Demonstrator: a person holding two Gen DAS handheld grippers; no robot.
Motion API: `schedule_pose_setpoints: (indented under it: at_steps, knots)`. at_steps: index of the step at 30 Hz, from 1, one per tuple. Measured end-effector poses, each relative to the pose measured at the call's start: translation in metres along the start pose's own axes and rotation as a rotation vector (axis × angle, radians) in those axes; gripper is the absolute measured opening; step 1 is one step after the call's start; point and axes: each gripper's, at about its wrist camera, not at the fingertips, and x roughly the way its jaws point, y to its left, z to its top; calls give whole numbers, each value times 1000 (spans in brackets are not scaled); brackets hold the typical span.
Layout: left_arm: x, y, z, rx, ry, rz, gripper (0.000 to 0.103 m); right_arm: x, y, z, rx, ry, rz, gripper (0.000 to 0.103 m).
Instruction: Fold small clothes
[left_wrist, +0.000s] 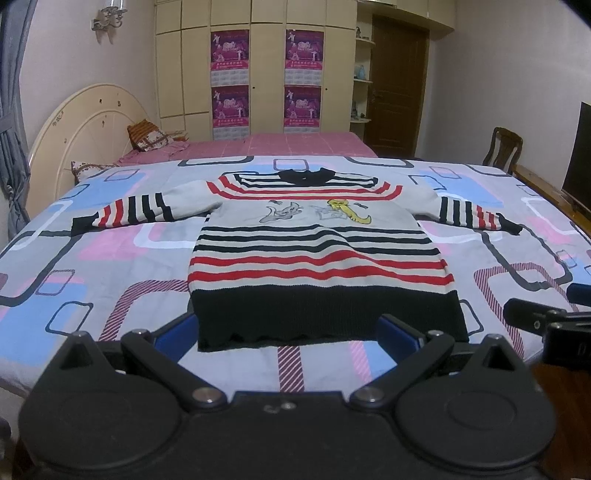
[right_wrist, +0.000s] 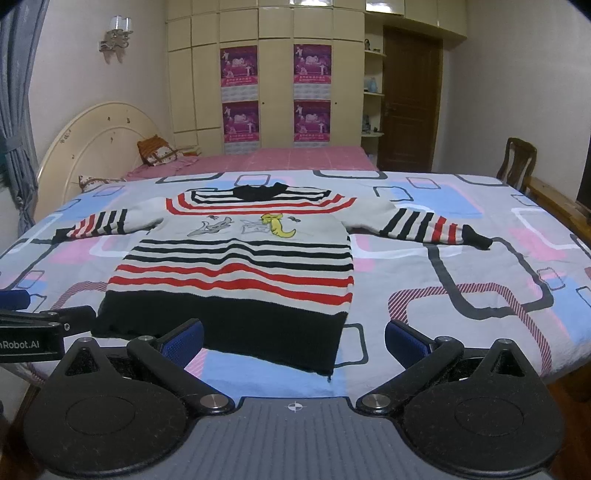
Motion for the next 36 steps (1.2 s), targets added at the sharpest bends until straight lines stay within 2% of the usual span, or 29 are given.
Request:
schedule_pose_setpoints:
  at_steps: [36]
  knots:
    - [0,4,-2,-3,4,11,103,2,4,0,-3,-1,4,103]
